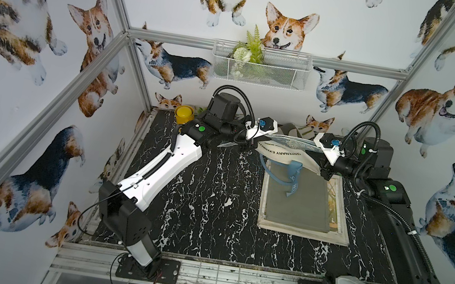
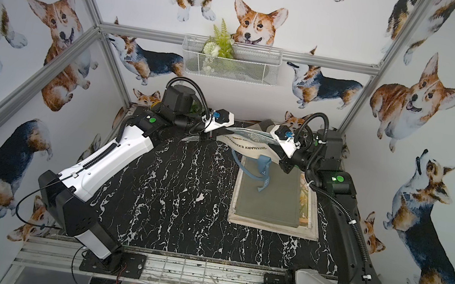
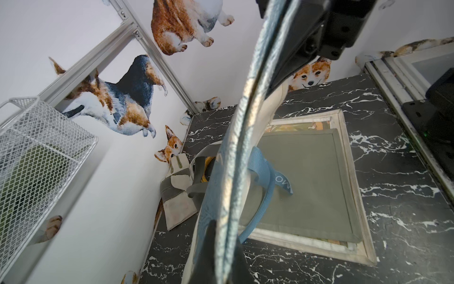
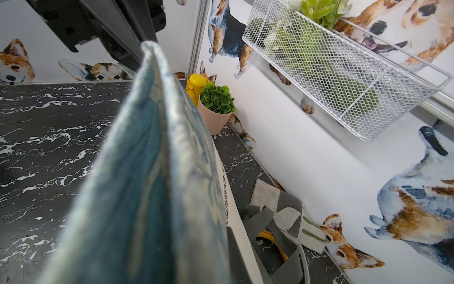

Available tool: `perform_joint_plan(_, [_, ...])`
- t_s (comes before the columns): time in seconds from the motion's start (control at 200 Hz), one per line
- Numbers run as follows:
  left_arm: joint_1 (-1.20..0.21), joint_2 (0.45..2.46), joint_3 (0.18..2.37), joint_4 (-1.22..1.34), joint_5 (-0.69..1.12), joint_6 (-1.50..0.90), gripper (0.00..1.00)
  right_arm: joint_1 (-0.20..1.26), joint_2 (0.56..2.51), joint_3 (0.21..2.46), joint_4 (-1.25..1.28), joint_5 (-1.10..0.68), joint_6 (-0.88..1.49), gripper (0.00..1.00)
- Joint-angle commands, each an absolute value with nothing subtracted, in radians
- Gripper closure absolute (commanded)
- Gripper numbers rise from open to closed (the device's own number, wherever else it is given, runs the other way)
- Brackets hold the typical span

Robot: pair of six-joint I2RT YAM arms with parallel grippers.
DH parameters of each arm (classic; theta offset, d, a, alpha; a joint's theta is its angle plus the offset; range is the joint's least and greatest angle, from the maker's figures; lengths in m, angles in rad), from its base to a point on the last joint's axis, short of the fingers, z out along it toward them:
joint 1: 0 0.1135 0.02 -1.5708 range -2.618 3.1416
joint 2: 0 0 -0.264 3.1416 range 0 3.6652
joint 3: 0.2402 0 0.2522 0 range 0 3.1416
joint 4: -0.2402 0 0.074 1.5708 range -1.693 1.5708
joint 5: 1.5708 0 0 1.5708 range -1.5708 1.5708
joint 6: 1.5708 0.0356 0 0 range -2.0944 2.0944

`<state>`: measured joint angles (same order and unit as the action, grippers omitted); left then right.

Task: Put away the canvas bag
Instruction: Press the canvas bag.

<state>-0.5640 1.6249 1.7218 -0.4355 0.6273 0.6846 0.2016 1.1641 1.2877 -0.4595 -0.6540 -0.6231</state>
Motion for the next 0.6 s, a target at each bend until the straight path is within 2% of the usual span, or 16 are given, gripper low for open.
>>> perform_joint_plan(0.0, [-0.569, 1.633, 1.753, -0.307, 0.550, 0.511, 1.00, 0.207, 1.150, 1.263, -0.407, -0.557, -0.584, 0.42])
perform_joint_plan(0.04, [-0.572, 1.633, 1.758, -0.278, 0.501, 0.478, 1.00, 0.207, 1.149, 1.258, -0.404, -0.507, -0.553, 0.33])
perform_joint_plan(0.155, [-0.589, 1.624, 1.752, -0.191, 0.390, 0.450, 1.00, 0.206, 1.144, 1.247, -0.382, -0.377, -0.442, 0.20])
perform_joint_plan(0.4, [-0.650, 1.651, 1.792, -0.087, 0.140, 0.462, 1.00, 0.185, 1.175, 1.255, -0.420, -0.063, -0.337, 0.14])
perform_joint_plan(0.596, [-0.691, 1.727, 1.843, -0.041, -0.007, 0.511, 1.00, 0.077, 1.190, 1.256, -0.436, -0.023, -0.085, 0.12])
